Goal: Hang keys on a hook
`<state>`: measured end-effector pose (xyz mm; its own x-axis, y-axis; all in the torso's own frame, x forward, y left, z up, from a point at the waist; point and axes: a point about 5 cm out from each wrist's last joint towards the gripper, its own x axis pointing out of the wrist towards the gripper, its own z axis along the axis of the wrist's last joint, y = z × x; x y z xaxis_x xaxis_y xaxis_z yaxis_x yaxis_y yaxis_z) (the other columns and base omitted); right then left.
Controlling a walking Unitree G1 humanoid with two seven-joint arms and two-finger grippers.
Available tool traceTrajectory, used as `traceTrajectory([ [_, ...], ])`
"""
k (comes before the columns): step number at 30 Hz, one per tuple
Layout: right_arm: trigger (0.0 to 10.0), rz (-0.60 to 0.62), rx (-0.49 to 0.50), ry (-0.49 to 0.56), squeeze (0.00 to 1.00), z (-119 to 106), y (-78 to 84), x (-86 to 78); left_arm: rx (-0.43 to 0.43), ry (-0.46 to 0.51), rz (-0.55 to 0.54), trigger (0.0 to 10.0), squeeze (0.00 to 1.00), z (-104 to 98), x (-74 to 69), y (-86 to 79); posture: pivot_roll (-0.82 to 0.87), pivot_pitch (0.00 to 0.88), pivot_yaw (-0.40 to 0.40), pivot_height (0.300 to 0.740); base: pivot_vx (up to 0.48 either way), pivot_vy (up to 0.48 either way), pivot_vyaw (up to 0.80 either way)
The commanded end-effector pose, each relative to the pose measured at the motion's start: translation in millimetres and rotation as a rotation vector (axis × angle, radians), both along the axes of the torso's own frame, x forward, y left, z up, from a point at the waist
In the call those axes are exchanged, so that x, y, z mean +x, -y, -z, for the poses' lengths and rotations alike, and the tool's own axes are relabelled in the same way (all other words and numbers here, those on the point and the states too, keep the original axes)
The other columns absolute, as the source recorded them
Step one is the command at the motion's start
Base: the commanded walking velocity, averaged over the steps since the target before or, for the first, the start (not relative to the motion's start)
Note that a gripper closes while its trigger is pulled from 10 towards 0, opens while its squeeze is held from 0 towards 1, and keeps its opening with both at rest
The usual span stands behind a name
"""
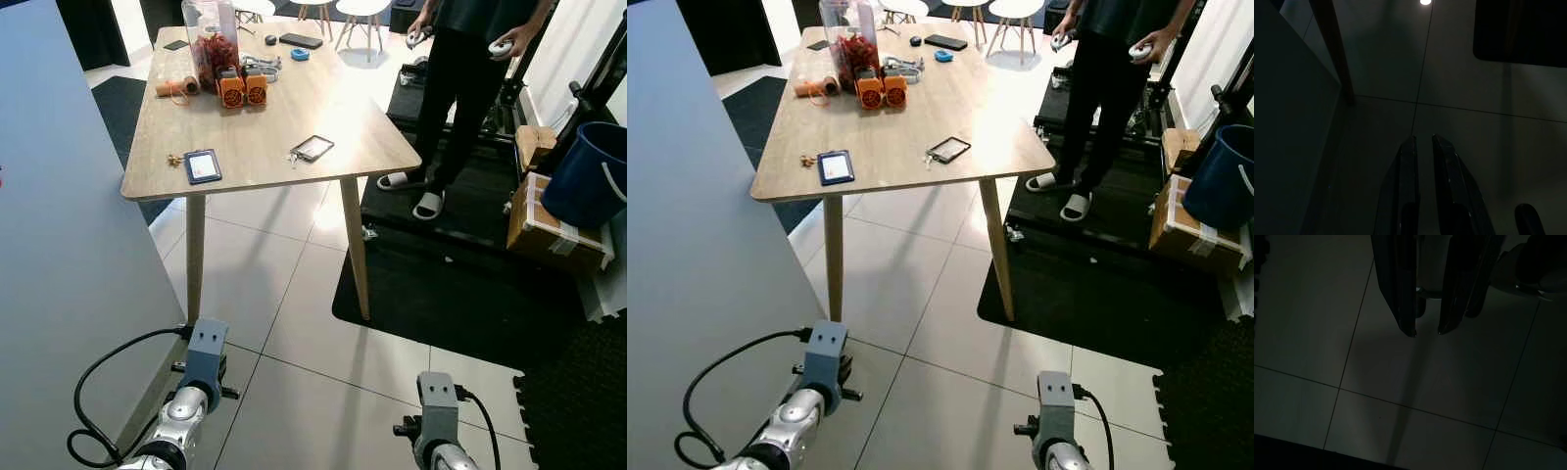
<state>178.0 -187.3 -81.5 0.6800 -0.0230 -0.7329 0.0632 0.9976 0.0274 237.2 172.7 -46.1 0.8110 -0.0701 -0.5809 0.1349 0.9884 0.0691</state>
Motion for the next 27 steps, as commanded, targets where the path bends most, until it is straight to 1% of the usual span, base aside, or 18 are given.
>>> traceTrajectory([
  [1, 10.0, 0.001, 0.003, -0.022, 0.00, 2.4, -1.9, -3.5, 0.008, 0.000, 0.006, 10.0, 0.00, 0.2, -0.9, -2.5, 0.06, 0.033, -0.022, 0.740, 0.000, 0.000, 0.00],
  [9, 10.0, 0.009, 0.009, -0.012, 0.00, 1.6, -1.7, -2.3, -0.009, 0.002, 0.003, 10.0, 0.00, 0.0, -0.5, 0.2, 0.06, 0.041, -0.022, 0.740, 0.000, 0.000, 0.00],
  [14, 10.0, 0.010, 0.012, -0.010, 0.00, 1.4, -2.4, -1.6, 0.006, -0.009, -0.029, 10.0, 0.00, 0.7, 0.0, -0.6, 0.06, 0.041, -0.023, 0.740, 0.000, 0.000, 0.00],
  [23, 10.0, 0.005, 0.010, -0.015, 0.00, 1.5, -2.1, -1.7, 0.011, 0.010, -0.004, 10.0, 0.00, -1.0, 1.2, 0.6, 0.06, 0.042, -0.025, 0.740, 0.000, 0.000, 0.00],
  [27, 10.0, 0.004, 0.009, -0.014, 0.00, 1.4, -1.6, -1.6, 0.016, 0.003, -0.010, 10.0, 0.00, -0.5, 0.8, -1.0, 0.06, 0.042, -0.024, 0.740, 0.000, 0.000, 0.00],
])
